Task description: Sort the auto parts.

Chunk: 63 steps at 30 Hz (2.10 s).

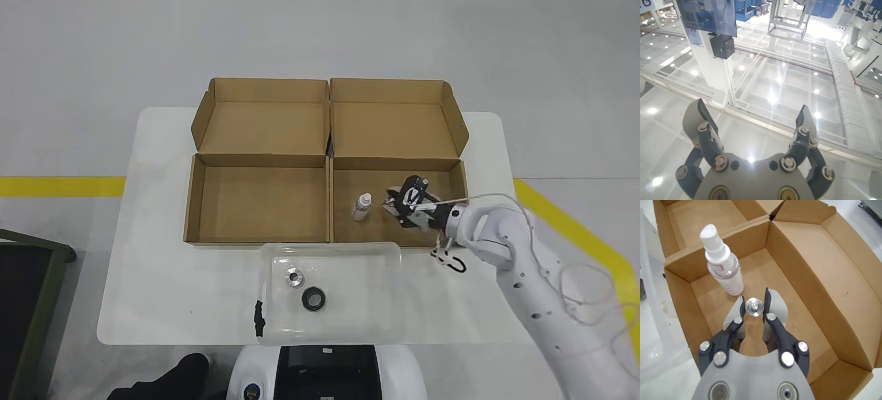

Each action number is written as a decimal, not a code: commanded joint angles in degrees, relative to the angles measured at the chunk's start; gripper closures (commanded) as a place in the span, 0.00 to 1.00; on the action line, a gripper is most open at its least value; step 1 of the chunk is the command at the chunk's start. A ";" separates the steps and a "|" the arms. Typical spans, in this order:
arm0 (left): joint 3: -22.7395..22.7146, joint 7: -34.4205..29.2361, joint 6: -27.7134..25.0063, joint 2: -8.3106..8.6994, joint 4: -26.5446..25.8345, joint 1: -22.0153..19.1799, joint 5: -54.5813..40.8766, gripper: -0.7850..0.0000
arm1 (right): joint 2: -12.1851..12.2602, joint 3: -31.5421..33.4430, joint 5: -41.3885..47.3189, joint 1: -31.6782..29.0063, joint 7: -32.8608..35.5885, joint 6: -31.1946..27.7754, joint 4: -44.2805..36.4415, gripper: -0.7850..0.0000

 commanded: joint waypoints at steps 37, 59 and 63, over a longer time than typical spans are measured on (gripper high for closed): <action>0.00 0.00 0.00 0.00 0.00 0.00 0.00 0.00 | 1.56 7.57 3.25 -8.92 -0.76 -0.81 -17.89 0.00; 0.00 0.00 0.00 0.00 0.00 0.00 0.00 0.00 | 0.85 -5.62 -3.07 -14.73 -0.34 -6.22 -27.32 0.00; 0.00 0.00 0.00 0.00 0.00 0.00 0.00 0.00 | 0.29 -8.91 -4.13 -13.07 -0.15 -6.66 -25.03 0.00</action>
